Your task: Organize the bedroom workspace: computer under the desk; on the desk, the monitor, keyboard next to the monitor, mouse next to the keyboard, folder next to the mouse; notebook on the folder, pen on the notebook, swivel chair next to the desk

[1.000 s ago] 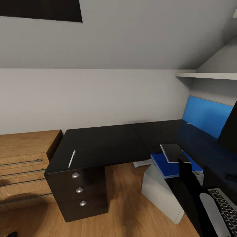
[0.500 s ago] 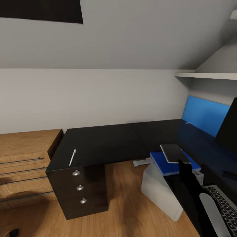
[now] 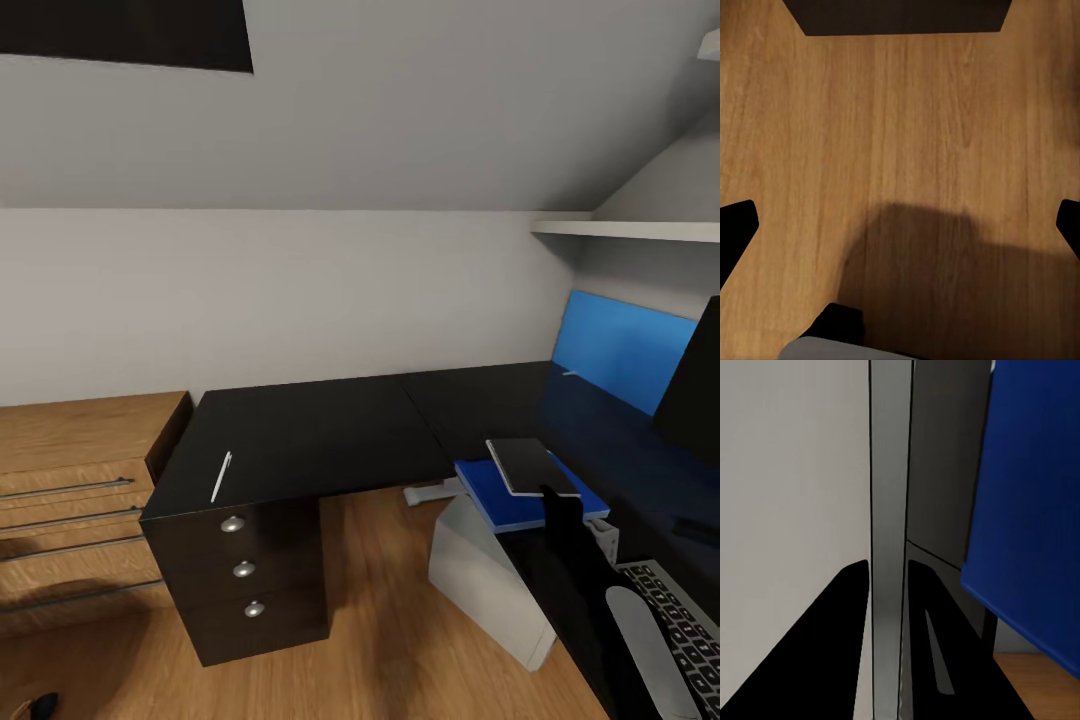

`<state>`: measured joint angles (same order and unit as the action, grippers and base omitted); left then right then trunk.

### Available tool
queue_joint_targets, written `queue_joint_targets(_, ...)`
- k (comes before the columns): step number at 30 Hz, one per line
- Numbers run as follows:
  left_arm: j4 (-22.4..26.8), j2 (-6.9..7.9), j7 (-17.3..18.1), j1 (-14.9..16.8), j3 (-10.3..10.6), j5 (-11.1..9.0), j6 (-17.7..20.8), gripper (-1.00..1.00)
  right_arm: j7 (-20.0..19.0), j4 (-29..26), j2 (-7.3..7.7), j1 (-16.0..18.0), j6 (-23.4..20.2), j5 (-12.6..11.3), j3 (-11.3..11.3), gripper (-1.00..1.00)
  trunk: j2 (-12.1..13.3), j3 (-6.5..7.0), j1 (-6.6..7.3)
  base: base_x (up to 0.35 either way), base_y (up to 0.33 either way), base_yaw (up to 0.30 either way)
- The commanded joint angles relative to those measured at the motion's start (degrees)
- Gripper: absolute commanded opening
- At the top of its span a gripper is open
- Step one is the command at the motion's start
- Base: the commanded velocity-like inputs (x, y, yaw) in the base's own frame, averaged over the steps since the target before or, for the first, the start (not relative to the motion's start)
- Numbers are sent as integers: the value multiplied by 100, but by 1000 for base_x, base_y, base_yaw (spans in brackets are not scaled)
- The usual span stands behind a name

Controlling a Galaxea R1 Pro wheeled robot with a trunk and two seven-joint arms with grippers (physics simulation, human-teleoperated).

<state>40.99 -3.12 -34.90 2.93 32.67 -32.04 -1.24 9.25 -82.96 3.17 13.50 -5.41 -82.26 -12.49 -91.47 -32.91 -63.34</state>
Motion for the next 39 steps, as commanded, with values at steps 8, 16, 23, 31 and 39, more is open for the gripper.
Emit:
queue_joint_targets(8, 5, 5, -36, 6, 37, -48, -16, 100, 33, -9, 1, 3, -22, -35, -8, -100, -3, -6, 0, 55, 0, 0)
queue_joint_targets(16, 5, 5, -41, 6, 35, -48, -16, 100, 34, -9, 1, 3, -14, -29, -16, -100, -3, -6, 0, 63, 0, 0)
queue_joint_targets(23, 5, 5, -38, 6, 36, -48, -17, 100, 39, -9, 8, 3, -13, -30, -16, -100, -3, -6, 0, 132, 0, 0)
queue_joint_targets(31, 5, 5, -43, 6, 30, -48, -17, 100, 50, -9, 8, 3, -13, -31, -20, 100, -3, -6, 0, 10, 0, 0)
queue_joint_targets(39, 5, 5, -42, 6, 26, -48, -17, 100, 50, -15, 8, 3, -13, -35, -25, 100, -3, -6, 0, -54, 0, 0)
